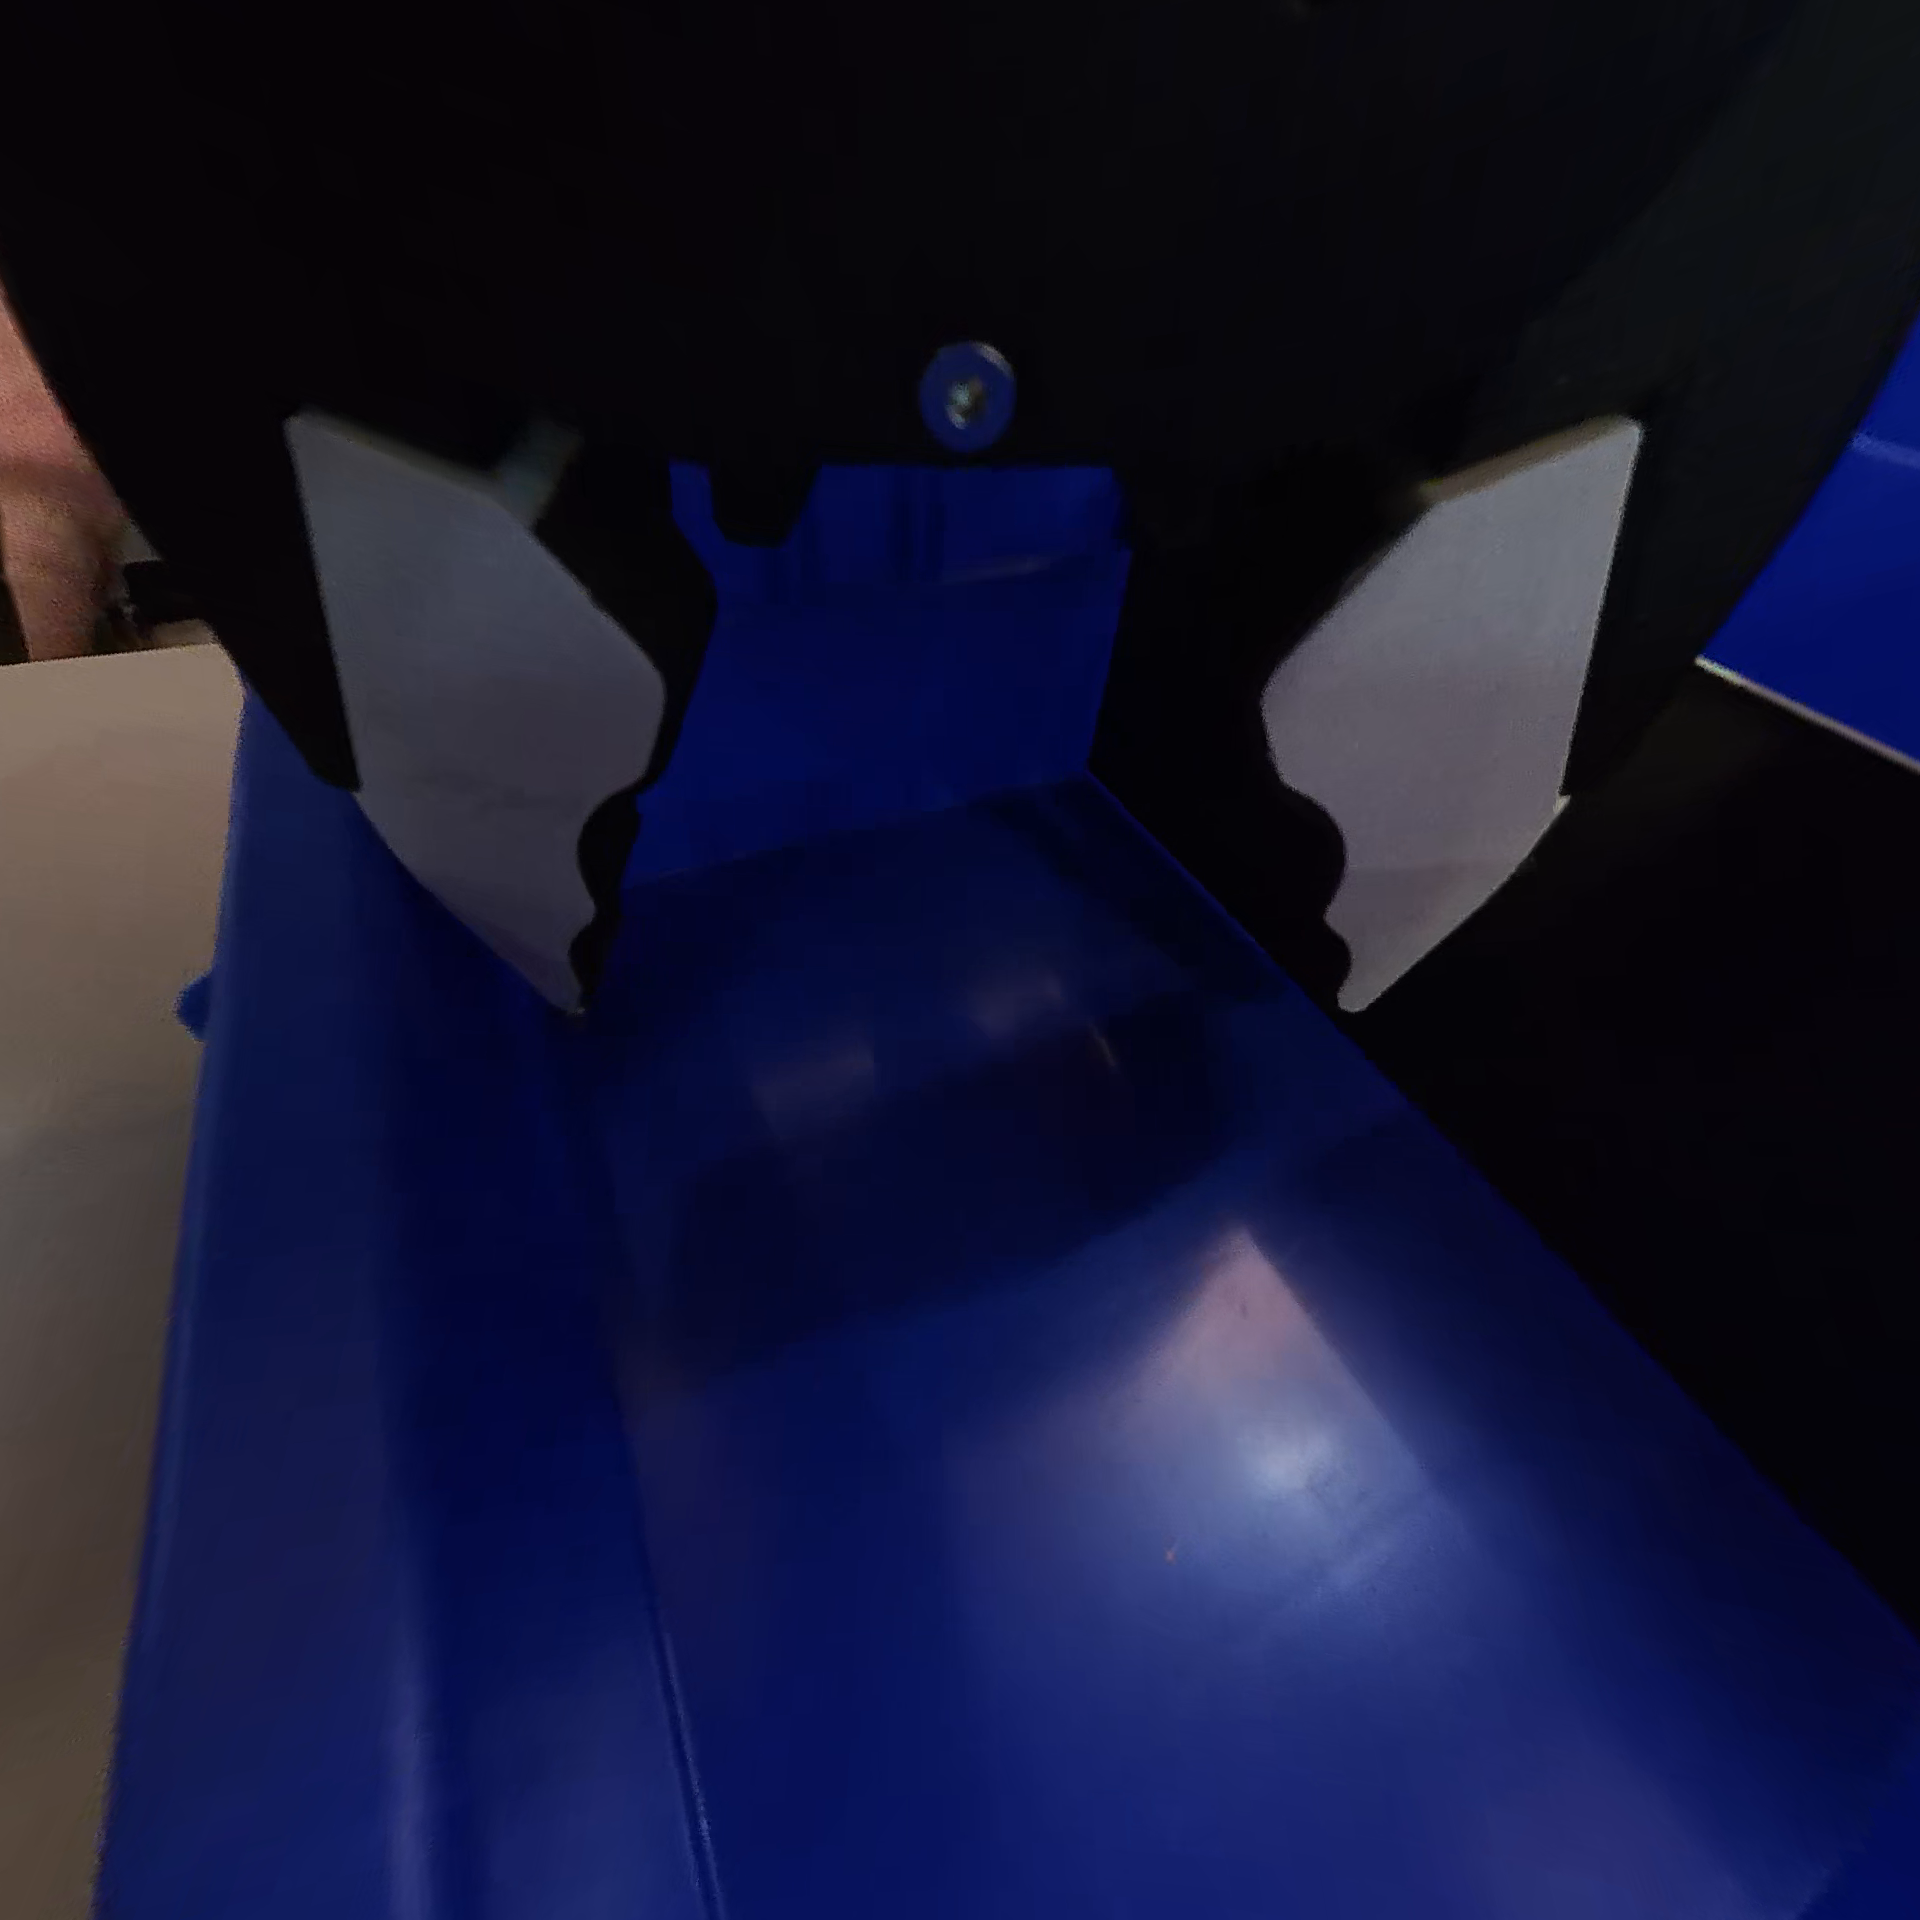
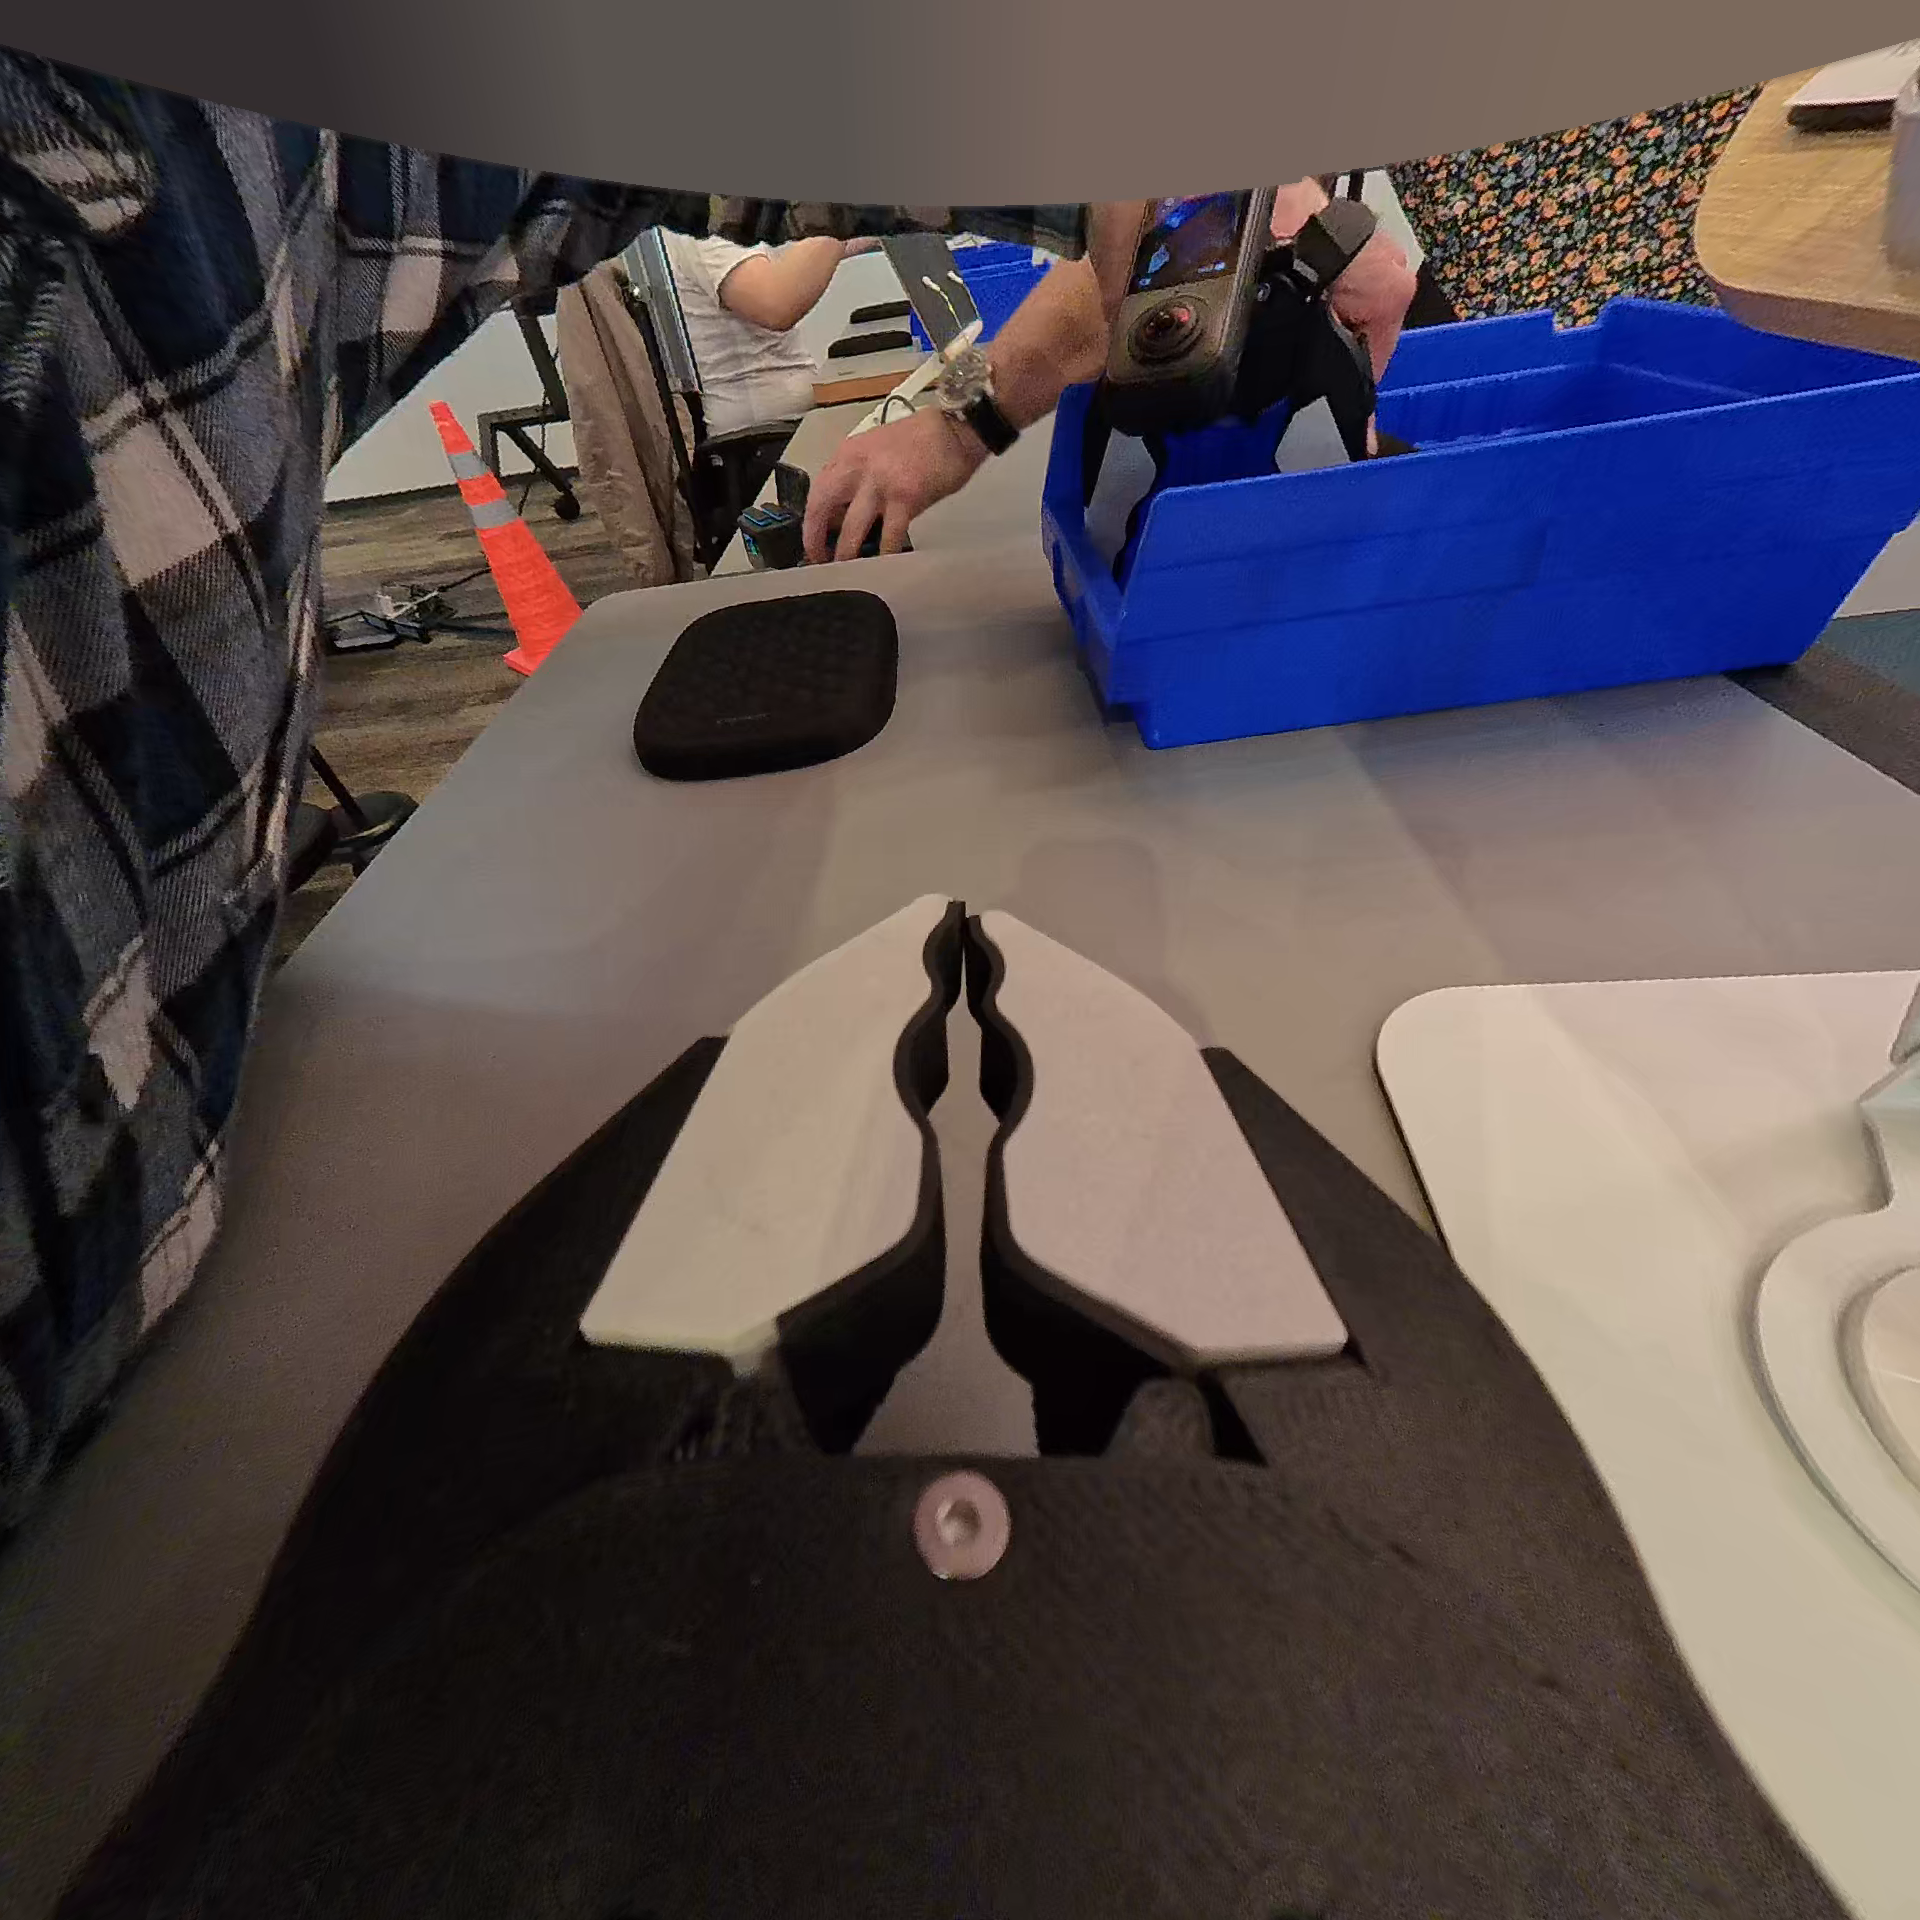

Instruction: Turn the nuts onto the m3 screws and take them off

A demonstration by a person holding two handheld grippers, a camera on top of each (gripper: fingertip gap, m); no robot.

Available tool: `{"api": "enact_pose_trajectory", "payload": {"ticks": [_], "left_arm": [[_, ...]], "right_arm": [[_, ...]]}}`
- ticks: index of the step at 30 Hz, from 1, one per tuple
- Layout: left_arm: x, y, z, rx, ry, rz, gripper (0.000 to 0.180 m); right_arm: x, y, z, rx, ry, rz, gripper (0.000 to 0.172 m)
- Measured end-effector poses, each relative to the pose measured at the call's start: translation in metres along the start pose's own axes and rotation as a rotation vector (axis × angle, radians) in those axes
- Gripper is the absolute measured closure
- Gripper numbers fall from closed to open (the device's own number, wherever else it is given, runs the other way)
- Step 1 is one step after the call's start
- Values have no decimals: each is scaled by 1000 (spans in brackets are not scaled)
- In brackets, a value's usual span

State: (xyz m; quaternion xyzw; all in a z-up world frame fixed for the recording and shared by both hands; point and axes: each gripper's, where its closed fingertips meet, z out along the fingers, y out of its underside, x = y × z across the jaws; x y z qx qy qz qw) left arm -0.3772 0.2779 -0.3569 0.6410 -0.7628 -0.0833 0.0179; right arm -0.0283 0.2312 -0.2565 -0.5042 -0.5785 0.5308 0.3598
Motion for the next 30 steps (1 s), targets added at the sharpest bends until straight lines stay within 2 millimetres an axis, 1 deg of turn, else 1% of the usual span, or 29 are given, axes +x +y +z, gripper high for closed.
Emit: {"api": "enact_pose_trajectory", "payload": {"ticks": [7,8,9,11,13,14,16,17,19,21,25,30], "left_arm": [[-5,-4,-3,45,-26,-41,57],[-9,-4,-3,45,-44,-47,57],[-15,-3,-5,44,-77,-58,63],[-24,-2,-5,49,-107,-67,66],[-31,-2,-6,53,-116,-89,67],[-38,-2,-7,57,-150,-106,66],[-45,1,-13,65,-173,-125,65],[-46,2,-17,70,-179,-124,67],[-43,0,-22,86,-161,-136,61],[-38,1,-17,44,-145,-103,60],[-36,-5,-11,80,-116,-98,54],[-35,-9,-8,89,-89,-86,55]], "right_arm": [[-1,1,1,-6,0,-4,171],[-1,1,1,-7,1,-5,171],[-1,1,1,-8,1,-5,171],[-1,1,1,-9,1,-6,171],[-2,1,1,-9,2,-6,171],[-2,1,2,-9,1,-6,171],[-2,1,2,-10,1,-8,171],[-2,0,2,-9,1,-6,171],[-2,0,2,-8,1,-4,171],[-3,0,2,-10,1,-5,171],[-3,-1,2,-4,0,-4,171],[-3,-2,2,3,0,4,171]]}}
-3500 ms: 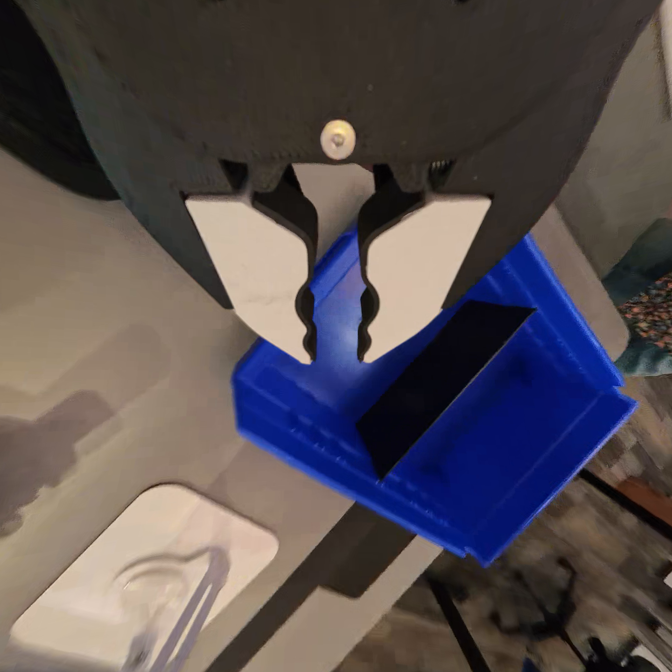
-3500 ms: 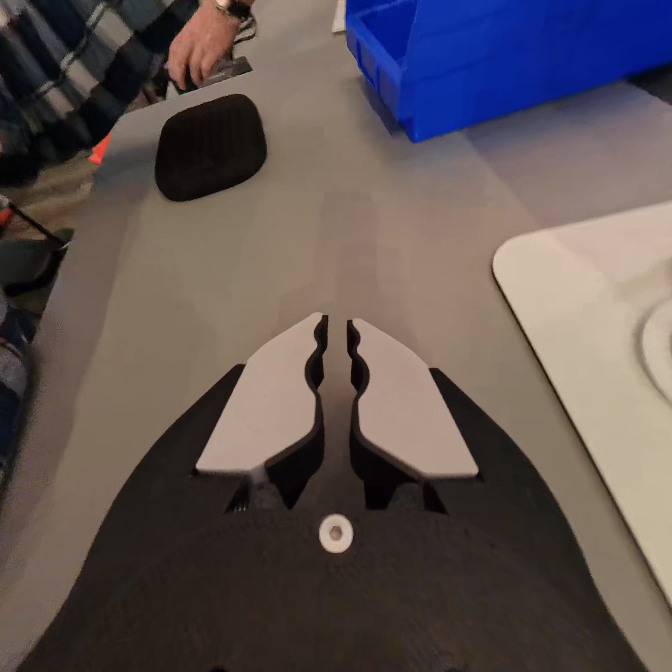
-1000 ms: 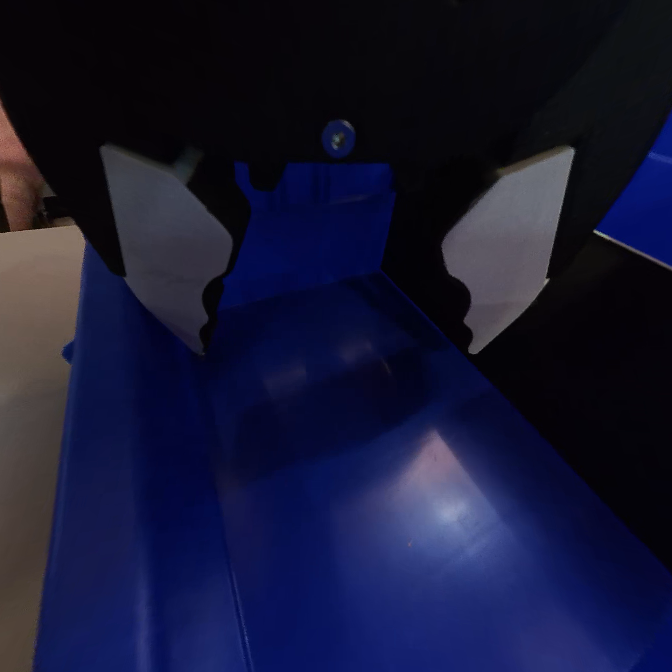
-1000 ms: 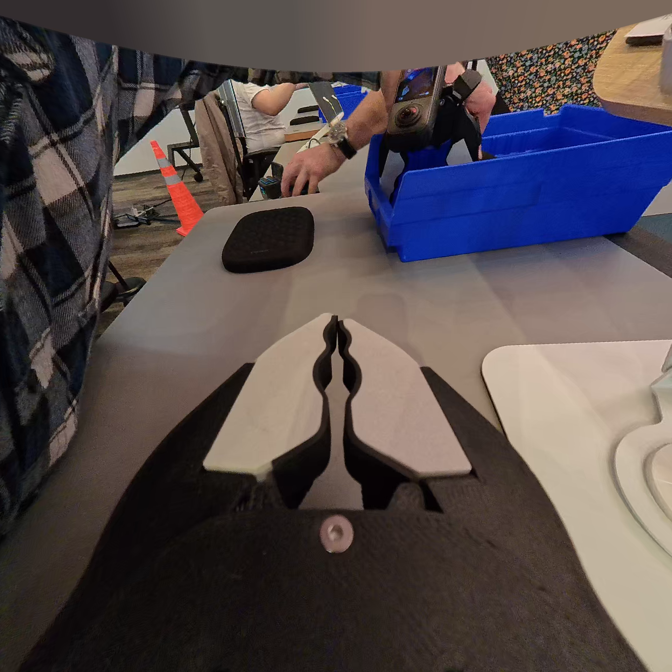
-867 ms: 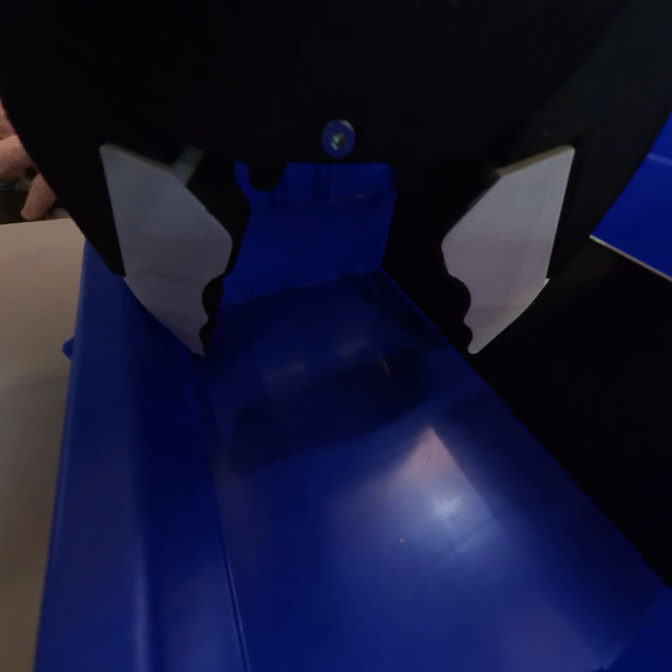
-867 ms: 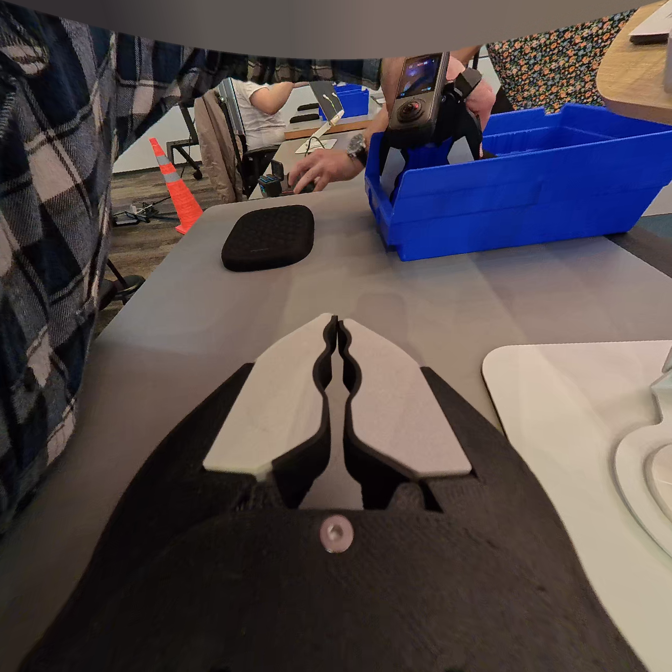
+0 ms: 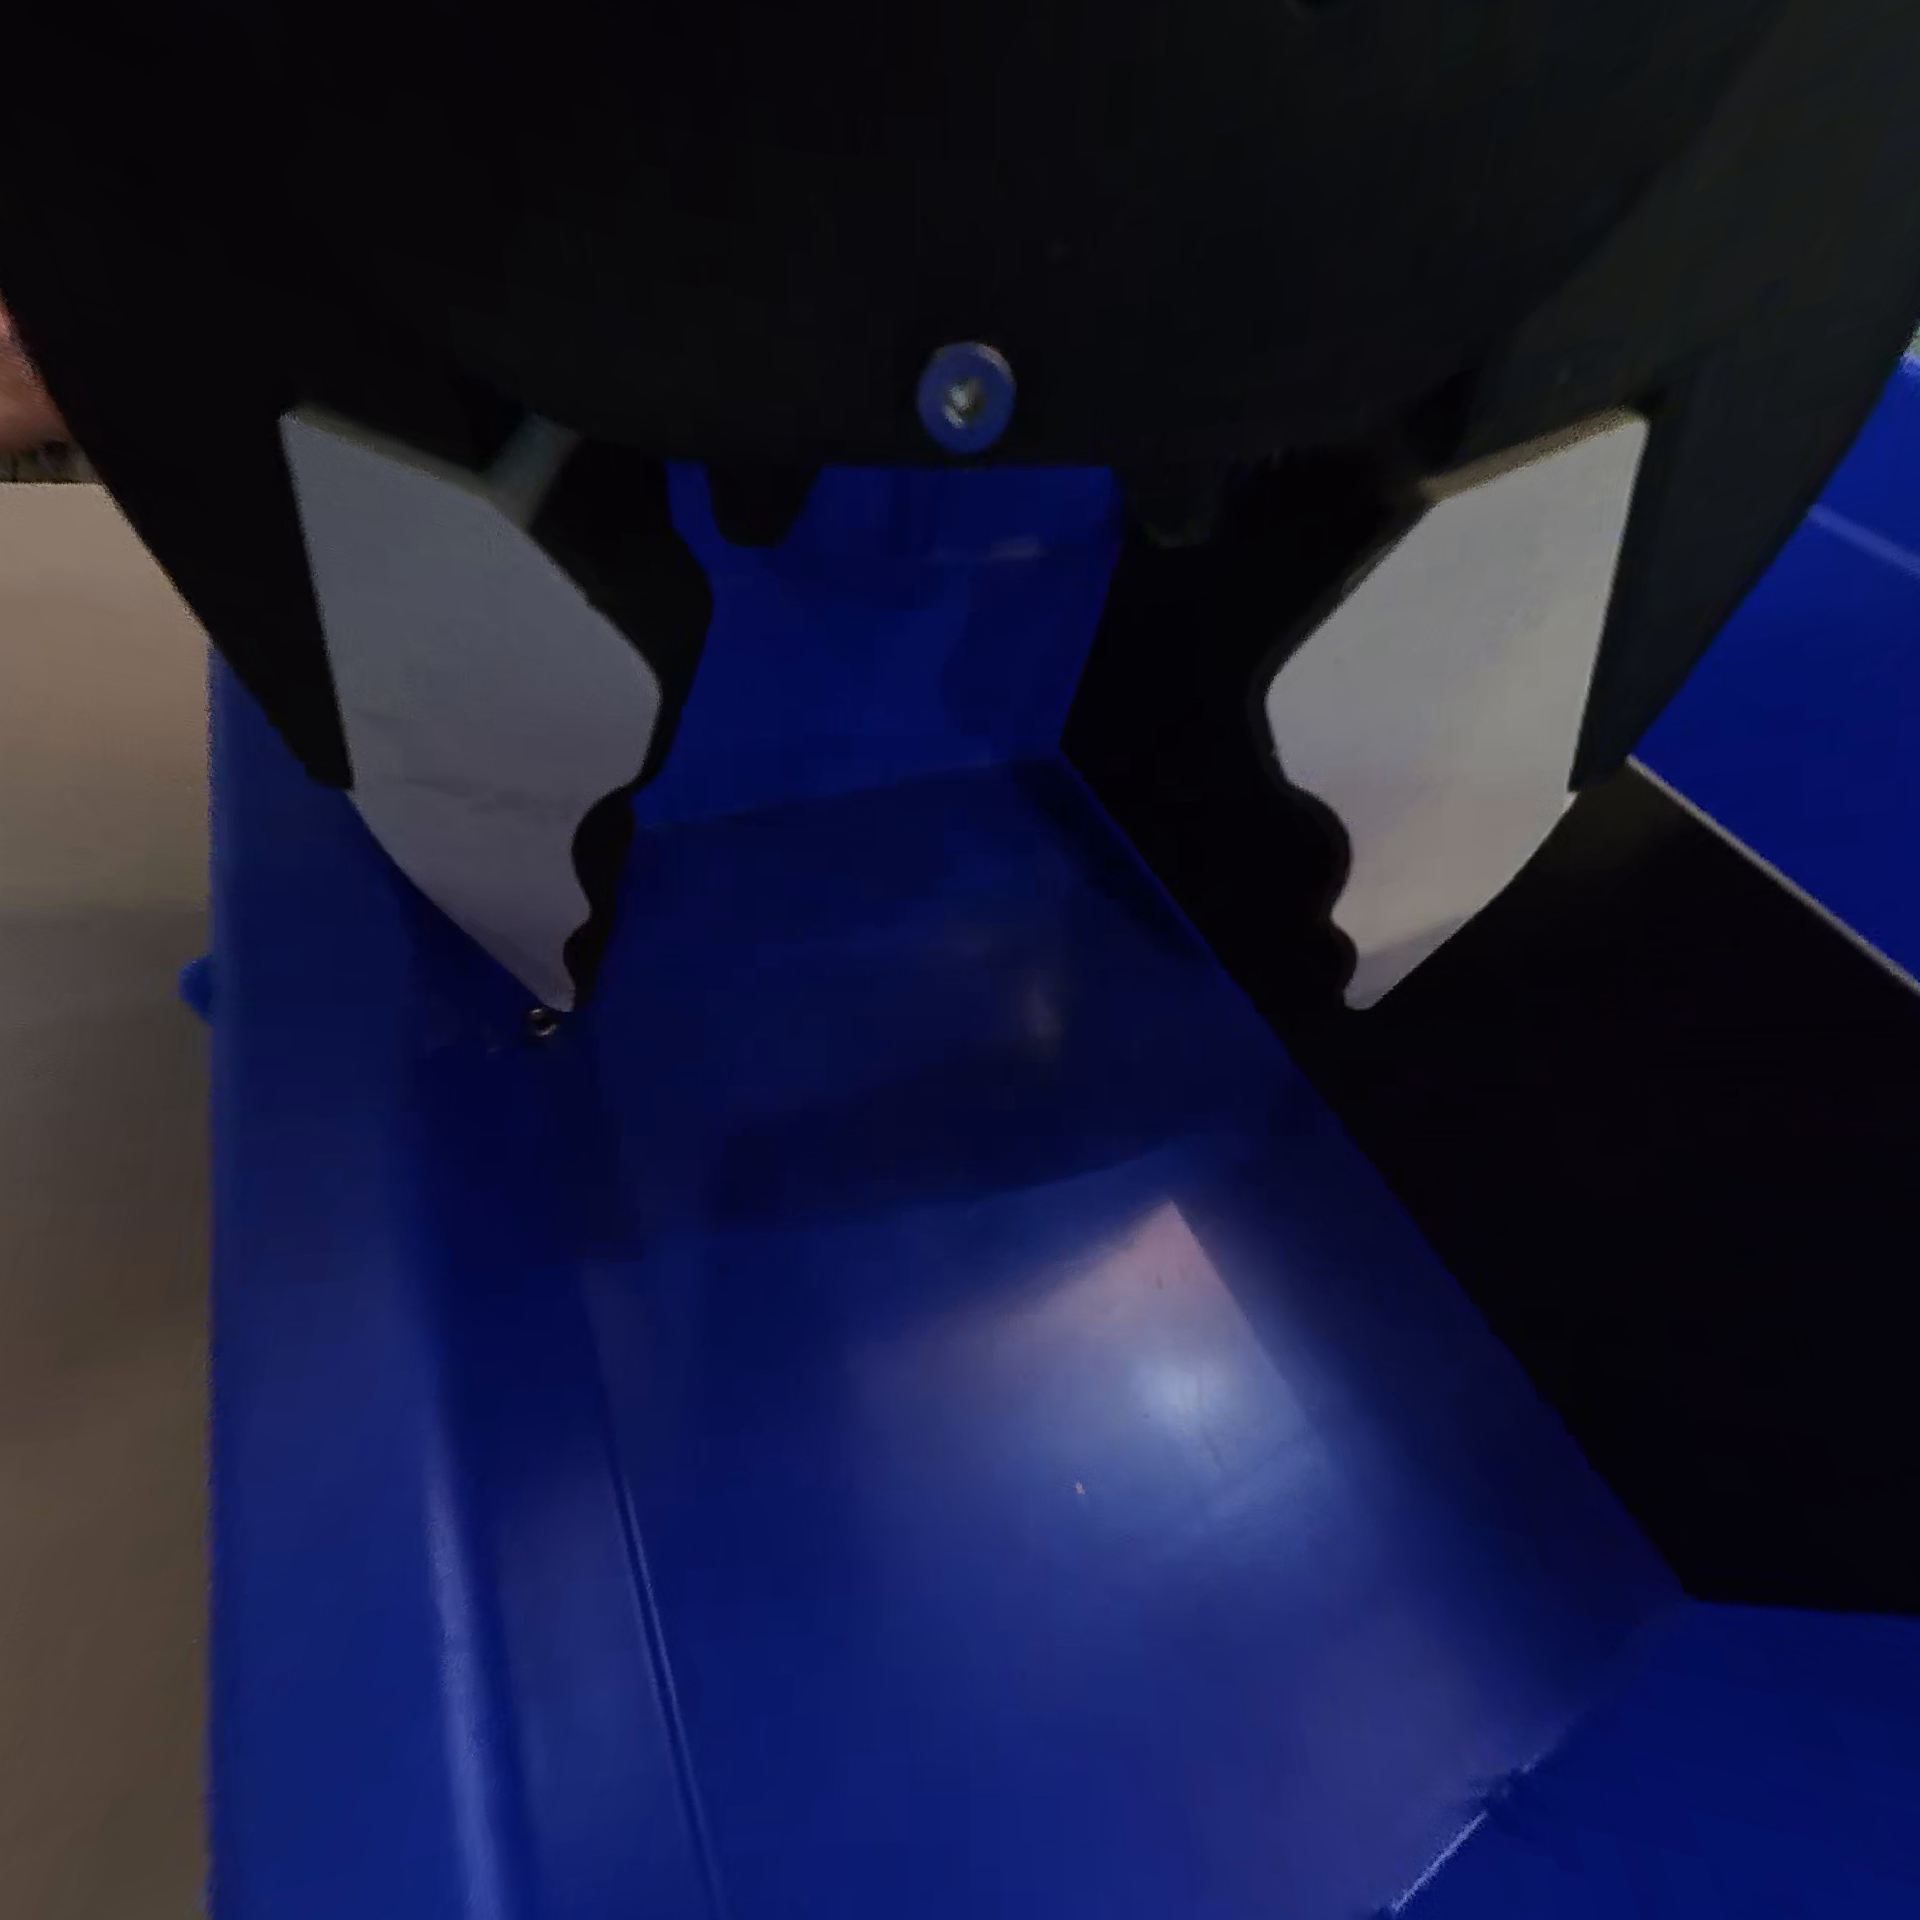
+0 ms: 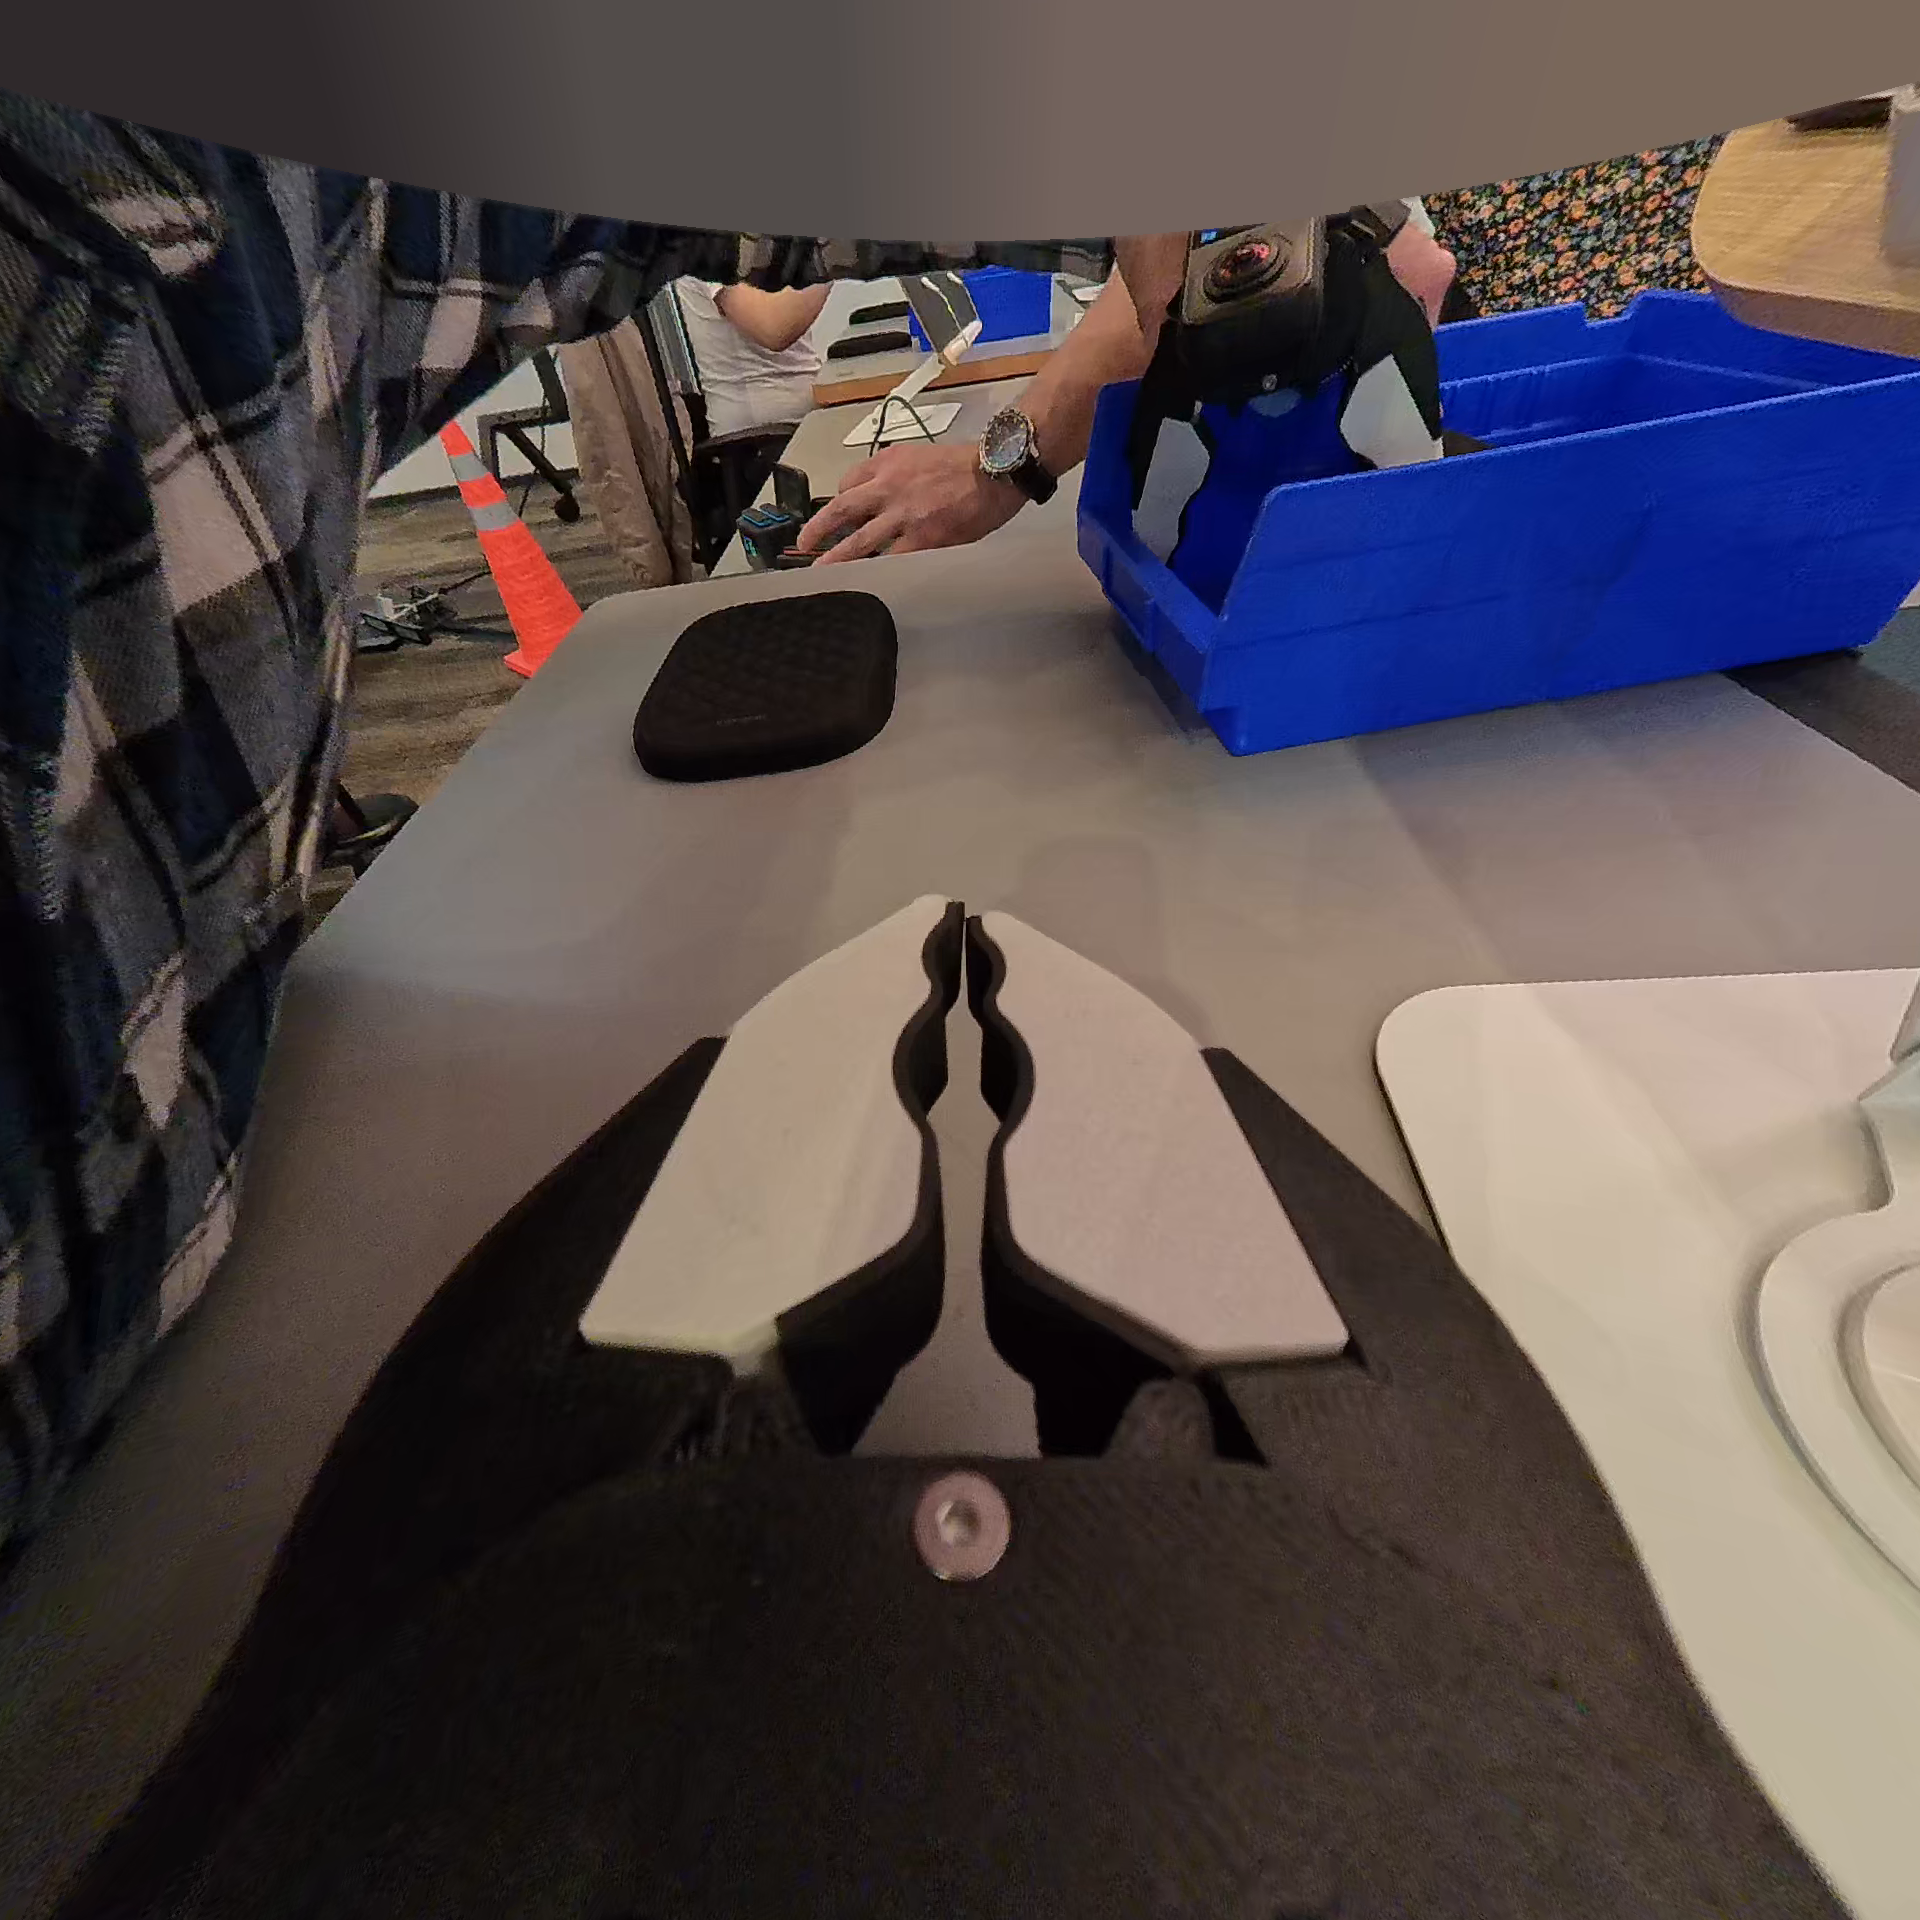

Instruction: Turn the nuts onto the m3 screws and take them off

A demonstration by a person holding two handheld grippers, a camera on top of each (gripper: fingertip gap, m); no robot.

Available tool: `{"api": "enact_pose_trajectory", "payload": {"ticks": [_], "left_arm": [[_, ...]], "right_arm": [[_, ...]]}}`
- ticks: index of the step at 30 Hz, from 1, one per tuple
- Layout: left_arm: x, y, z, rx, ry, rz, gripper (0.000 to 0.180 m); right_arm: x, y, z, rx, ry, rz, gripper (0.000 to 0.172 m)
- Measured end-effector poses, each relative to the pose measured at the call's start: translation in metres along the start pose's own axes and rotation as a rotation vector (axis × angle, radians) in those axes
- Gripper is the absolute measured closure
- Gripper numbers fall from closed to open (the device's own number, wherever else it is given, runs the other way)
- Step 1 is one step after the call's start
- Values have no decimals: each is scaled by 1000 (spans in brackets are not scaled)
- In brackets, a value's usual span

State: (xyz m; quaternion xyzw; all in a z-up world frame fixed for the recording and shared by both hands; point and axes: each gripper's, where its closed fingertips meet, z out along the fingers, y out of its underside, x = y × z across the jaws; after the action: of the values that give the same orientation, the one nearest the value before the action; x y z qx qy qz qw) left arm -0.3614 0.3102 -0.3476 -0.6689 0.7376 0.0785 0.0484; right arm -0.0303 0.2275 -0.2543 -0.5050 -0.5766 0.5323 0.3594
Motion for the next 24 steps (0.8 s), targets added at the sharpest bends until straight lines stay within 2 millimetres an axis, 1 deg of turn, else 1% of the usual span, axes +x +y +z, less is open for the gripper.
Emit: {"api": "enact_pose_trajectory", "payload": {"ticks": [3,11,15,19,22,24], "left_arm": [[0,0,1,-11,-2,22,55],[-5,-1,-3,-19,-52,16,53],[-11,-3,-12,-1,-91,-2,59],[-7,-8,-18,45,-34,-45,54],[-2,-3,-10,15,18,-37,55],[1,-5,-7,35,47,-53,57]], "right_arm": [[1,-2,-1,11,-1,7,171],[4,-5,1,33,-2,15,171],[9,-7,2,51,10,30,171],[9,-7,3,53,11,25,171],[8,-8,3,60,4,27,170],[7,-8,2,65,3,28,170]]}}
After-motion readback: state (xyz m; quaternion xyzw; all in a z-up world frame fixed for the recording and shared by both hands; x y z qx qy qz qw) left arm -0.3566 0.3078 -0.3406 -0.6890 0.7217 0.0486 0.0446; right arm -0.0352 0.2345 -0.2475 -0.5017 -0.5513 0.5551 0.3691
